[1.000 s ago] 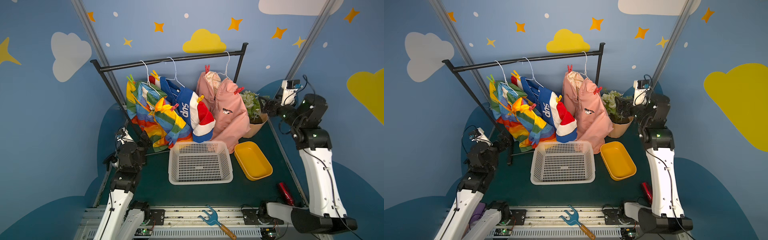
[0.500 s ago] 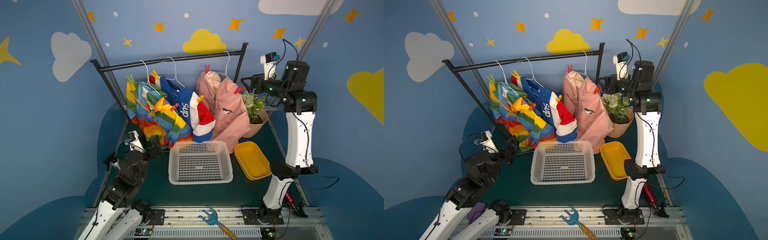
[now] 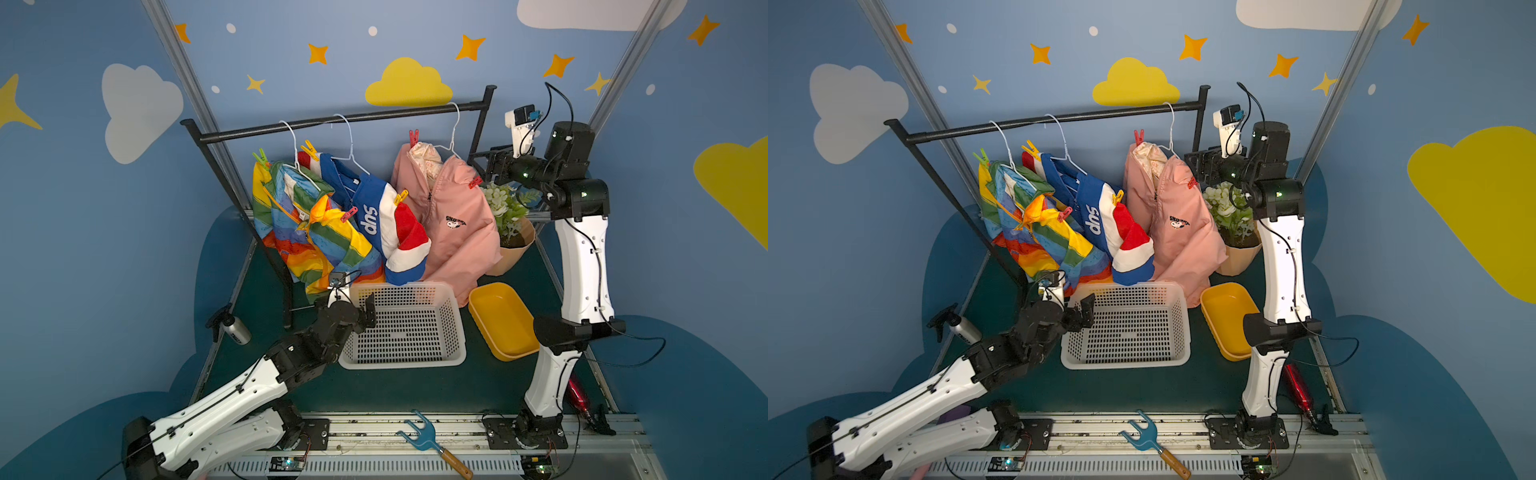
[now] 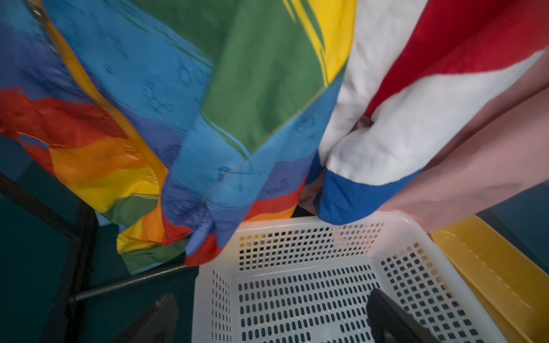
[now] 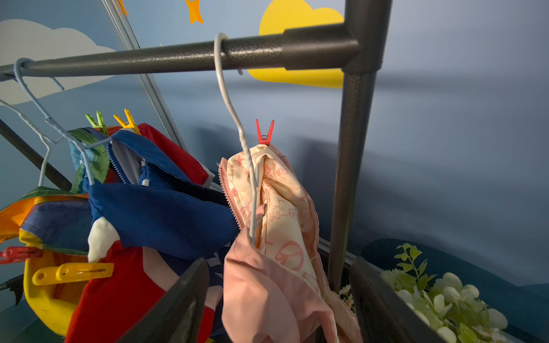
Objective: Remove the clothespins securing jackets to the hanger
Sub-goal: Adjust the clothesline at the center of the board.
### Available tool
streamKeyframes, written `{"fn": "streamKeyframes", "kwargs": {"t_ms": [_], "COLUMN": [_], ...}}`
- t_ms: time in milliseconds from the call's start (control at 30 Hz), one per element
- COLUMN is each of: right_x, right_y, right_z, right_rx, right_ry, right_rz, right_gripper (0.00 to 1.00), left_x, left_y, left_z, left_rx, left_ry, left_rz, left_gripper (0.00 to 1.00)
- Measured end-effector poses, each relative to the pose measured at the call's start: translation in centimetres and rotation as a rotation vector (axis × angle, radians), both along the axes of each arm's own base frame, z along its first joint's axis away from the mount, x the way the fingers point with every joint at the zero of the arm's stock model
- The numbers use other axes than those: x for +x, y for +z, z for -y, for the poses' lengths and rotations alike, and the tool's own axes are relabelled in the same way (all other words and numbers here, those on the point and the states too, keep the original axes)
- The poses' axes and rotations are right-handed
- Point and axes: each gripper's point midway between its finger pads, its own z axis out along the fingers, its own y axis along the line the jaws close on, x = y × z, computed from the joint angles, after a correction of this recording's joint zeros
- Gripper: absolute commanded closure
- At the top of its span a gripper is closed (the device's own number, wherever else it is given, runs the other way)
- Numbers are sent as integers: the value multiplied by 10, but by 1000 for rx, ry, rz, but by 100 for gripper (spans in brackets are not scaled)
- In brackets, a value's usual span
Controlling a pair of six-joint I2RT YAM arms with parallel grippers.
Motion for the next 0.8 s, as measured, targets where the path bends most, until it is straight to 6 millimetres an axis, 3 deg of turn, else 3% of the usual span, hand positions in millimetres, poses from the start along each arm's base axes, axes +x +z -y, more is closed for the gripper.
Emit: {"fn": "streamKeyframes", "kwargs": {"t_ms": [167,367,600,800], "right_x": [3,6,11,29], "right_y": [1,8,11,-14], "right_z": [-1,9,29,46], "right_rx": [-1,9,92,152], "right_ry": [2,-7,31,35], "right_rz": [17,45,11,-91], "right_gripper": [19,26,28,26], "left_x": [4,9,20,32], "left_y": [-18,-34,-10,1], "left_z": [22,51,107,141], "left_rx": [-6,1,-58,-100], "left_ry": [-44,-125,-235,-293], "left_rz": [-47,-109,-87,-71], "left_gripper": [0,0,0,0]}}
